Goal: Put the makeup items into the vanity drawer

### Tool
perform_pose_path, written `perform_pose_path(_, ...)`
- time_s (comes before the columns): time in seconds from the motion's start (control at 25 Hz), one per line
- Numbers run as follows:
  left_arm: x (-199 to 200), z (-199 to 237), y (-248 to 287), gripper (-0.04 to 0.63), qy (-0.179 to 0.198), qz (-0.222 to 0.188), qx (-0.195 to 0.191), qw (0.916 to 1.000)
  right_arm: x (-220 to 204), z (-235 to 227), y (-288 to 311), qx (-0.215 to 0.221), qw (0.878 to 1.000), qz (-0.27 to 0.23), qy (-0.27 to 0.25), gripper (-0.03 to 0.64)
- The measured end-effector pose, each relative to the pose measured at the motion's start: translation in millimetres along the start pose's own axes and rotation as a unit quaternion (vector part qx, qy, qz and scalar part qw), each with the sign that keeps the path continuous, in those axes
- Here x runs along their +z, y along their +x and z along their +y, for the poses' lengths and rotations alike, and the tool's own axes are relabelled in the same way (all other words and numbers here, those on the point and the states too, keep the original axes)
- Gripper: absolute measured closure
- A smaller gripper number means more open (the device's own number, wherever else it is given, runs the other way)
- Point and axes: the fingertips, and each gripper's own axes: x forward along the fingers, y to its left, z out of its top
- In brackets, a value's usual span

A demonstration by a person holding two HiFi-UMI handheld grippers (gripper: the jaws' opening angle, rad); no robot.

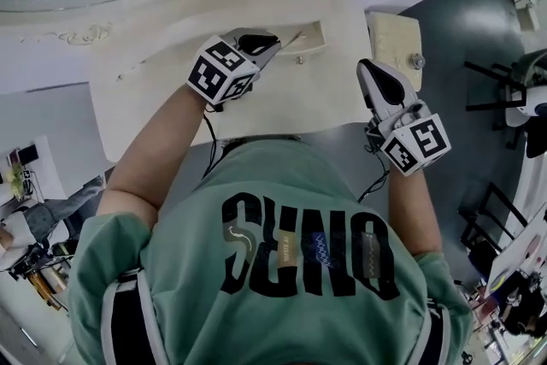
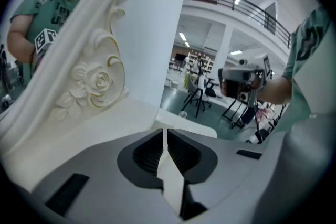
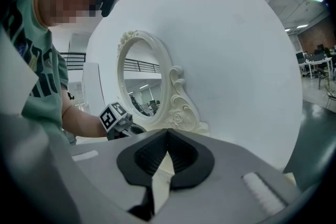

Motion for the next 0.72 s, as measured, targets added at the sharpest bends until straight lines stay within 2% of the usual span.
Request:
perform_pose_path(0.12, 12, 4, -56, 0.565, -0.048, -0.08, 0.007, 0.9956, 15, 22, 20, 0.025, 1.0, -0.007, -0.016, 0.606)
perform_pose_path(0.28, 15, 19, -146, 0.568, -0.092, -0.167, 0.047, 0.9804, 38, 62, 50, 0.062, 0.997, -0.014, -0.039, 0.606)
perform_pose_path(0.52, -7, 47, -279, 0.591, -0.121, -0.275, 0.123, 0.9457, 72, 130, 113, 0.127, 0.989, -0.021, -0.074, 0.606)
perform_pose_path(0.72, -48, 62, -354, 0.591, -0.153, -0.327, 0.175, 0.9161, 82, 184, 158, 0.168, 0.984, -0.012, -0.063, 0.606)
